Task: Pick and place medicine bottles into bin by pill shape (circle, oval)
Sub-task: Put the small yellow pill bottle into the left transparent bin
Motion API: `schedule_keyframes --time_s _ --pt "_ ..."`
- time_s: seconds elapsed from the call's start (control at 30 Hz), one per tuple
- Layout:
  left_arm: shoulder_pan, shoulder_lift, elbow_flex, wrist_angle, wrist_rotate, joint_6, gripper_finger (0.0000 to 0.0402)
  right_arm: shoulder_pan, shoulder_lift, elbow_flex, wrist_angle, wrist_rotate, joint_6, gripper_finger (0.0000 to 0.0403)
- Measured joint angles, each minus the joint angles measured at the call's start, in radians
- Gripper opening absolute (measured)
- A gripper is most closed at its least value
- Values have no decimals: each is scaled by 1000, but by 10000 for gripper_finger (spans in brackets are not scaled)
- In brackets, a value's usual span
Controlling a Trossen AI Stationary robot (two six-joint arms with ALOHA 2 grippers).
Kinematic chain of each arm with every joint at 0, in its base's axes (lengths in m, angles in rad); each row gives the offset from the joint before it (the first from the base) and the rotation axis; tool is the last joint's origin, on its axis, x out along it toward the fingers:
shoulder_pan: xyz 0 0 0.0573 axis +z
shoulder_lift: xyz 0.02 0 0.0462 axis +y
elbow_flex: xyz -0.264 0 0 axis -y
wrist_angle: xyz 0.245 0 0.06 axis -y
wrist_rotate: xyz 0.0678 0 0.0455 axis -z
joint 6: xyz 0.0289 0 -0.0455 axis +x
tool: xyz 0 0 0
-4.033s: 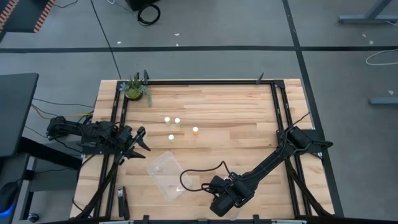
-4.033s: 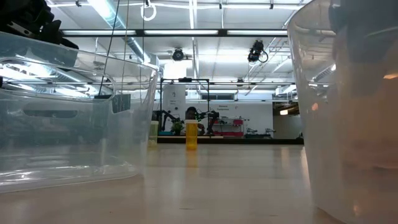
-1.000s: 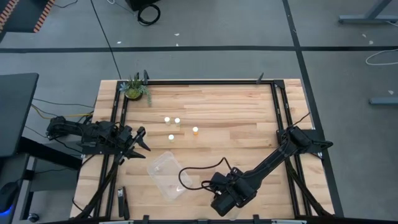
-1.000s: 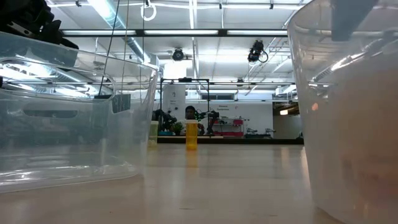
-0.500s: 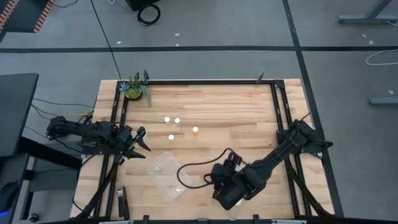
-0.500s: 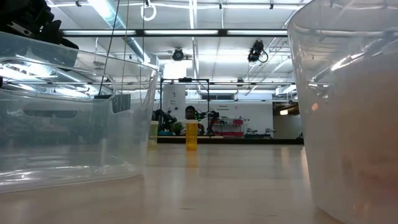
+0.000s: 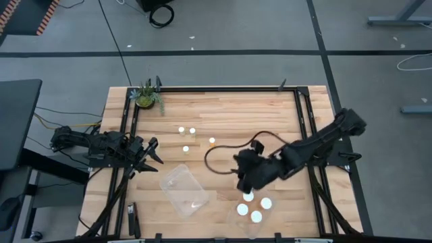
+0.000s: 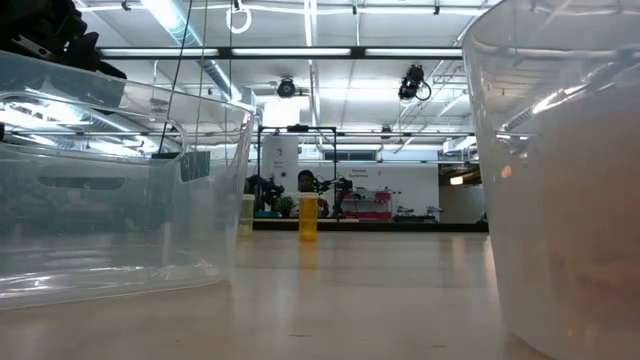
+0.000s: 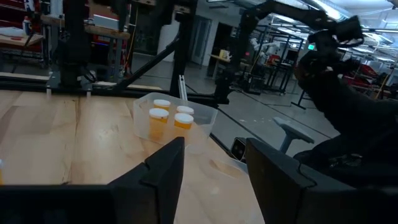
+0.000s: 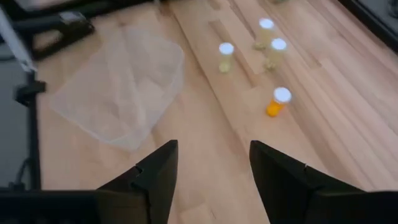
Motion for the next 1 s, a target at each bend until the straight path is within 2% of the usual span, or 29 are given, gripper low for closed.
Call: schedule_keyframes --time_s 0.2,0.37,0.7,1.0 --pt "0 0 0 0 0 0 177 -56 -190 -281 344 -76 -156 186" --pt "0 0 0 0 0 0 180 -77 -336 -447 494 -84 -242 168" --pt "0 0 0 0 0 0 178 -62 -604 -695 599 -27 -278 141" --pt "0 0 0 0 0 0 177 -62 -753 -847 639 -9 -304 123"
